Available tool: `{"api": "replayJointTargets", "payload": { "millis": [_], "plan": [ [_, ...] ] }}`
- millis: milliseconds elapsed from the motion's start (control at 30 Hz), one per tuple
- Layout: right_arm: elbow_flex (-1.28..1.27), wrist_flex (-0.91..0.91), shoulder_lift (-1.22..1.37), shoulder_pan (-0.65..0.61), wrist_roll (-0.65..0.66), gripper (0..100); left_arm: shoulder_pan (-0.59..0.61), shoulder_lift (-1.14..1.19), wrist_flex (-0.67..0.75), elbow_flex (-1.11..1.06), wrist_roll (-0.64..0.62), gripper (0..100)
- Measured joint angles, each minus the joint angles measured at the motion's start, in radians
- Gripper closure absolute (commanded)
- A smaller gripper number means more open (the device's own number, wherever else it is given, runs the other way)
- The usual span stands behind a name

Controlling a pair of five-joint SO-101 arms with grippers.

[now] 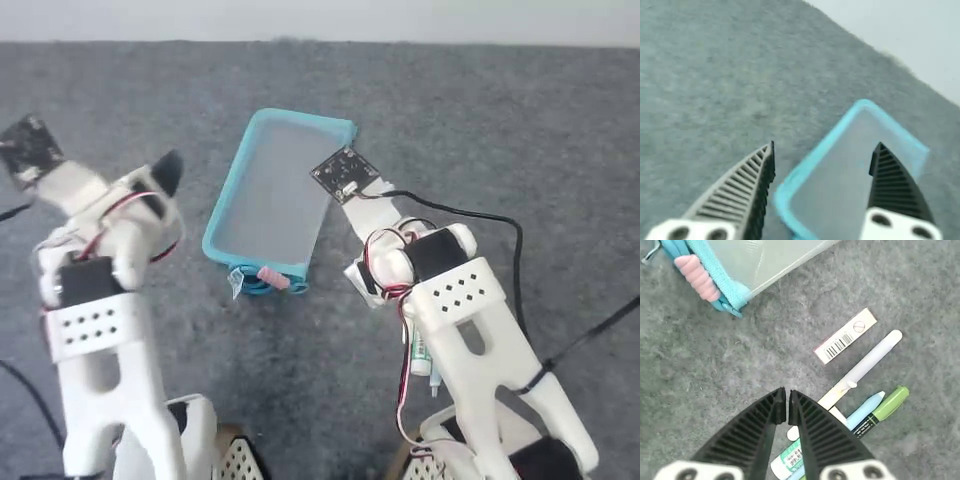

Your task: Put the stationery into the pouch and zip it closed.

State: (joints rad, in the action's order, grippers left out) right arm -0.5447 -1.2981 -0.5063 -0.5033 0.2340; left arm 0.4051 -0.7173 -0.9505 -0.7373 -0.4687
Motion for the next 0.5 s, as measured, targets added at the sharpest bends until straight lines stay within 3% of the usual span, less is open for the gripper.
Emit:
{"api": "replayJointTargets", "payload": {
  "millis": [233,400,500],
  "plan": [
    [0.150,-0.005,0.143,-0.163,-0.037,94.0,0.284,0.144,-0.052,0.000,0.235,71],
    [0.184,0.115,0.295,-0.288,-0.040,78.3,0.387,0.292,-0.023,0.023,0.347,71],
    [0.187,0.193,0.361,-0.327,-0.040,76.8,0.422,0.365,0.008,0.084,0.394,71]
  ]
}}
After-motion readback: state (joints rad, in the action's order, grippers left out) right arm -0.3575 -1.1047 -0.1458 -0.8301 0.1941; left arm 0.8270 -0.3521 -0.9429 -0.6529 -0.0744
